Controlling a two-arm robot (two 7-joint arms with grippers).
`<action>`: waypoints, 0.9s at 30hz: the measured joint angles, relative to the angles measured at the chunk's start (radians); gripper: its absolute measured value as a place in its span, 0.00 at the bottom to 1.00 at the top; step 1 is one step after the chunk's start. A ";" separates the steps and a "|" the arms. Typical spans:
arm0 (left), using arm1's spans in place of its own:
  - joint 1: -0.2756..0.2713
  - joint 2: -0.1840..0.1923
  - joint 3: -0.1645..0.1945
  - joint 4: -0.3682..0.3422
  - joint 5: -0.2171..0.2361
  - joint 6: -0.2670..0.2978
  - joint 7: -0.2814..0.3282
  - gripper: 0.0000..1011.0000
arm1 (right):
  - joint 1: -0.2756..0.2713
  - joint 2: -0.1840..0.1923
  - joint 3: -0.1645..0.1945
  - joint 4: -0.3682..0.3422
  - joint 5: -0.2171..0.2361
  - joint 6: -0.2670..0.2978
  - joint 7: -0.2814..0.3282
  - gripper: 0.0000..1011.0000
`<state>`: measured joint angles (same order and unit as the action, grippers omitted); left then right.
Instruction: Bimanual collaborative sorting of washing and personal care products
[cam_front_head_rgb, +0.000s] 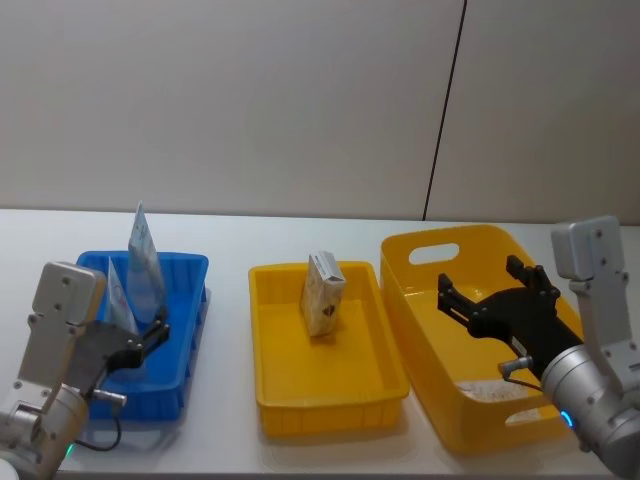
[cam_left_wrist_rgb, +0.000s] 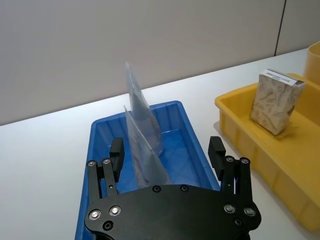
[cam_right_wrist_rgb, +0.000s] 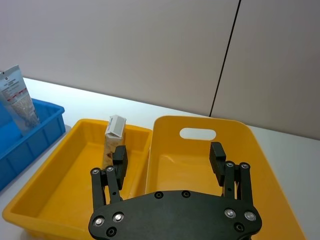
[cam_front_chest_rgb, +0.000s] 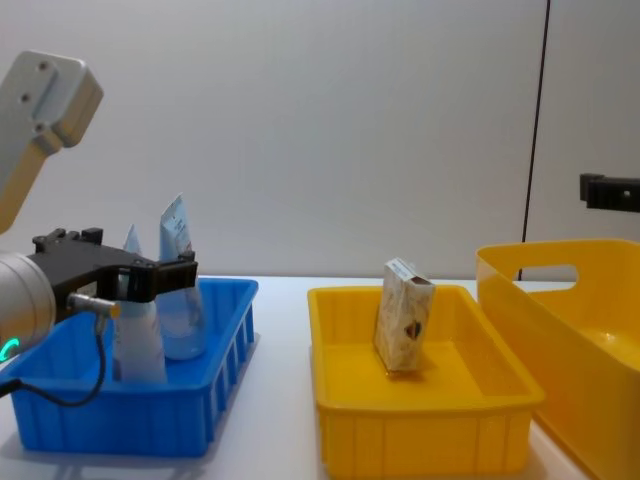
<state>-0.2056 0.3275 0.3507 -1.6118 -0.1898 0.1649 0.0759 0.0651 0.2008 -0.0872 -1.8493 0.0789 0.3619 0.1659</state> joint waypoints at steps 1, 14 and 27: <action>0.000 -0.004 -0.003 0.002 0.002 0.001 0.005 0.99 | 0.000 0.000 0.000 0.000 0.000 0.000 0.000 0.99; -0.013 -0.030 -0.011 0.030 0.031 0.014 0.038 0.99 | 0.000 0.000 0.000 0.000 0.000 0.000 0.000 0.99; -0.044 -0.050 0.005 0.087 0.063 0.025 0.038 0.99 | 0.000 0.000 0.000 0.000 0.000 0.000 0.000 0.99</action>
<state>-0.2491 0.2773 0.3554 -1.5246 -0.1264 0.1895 0.1140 0.0651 0.2007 -0.0871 -1.8492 0.0789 0.3619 0.1657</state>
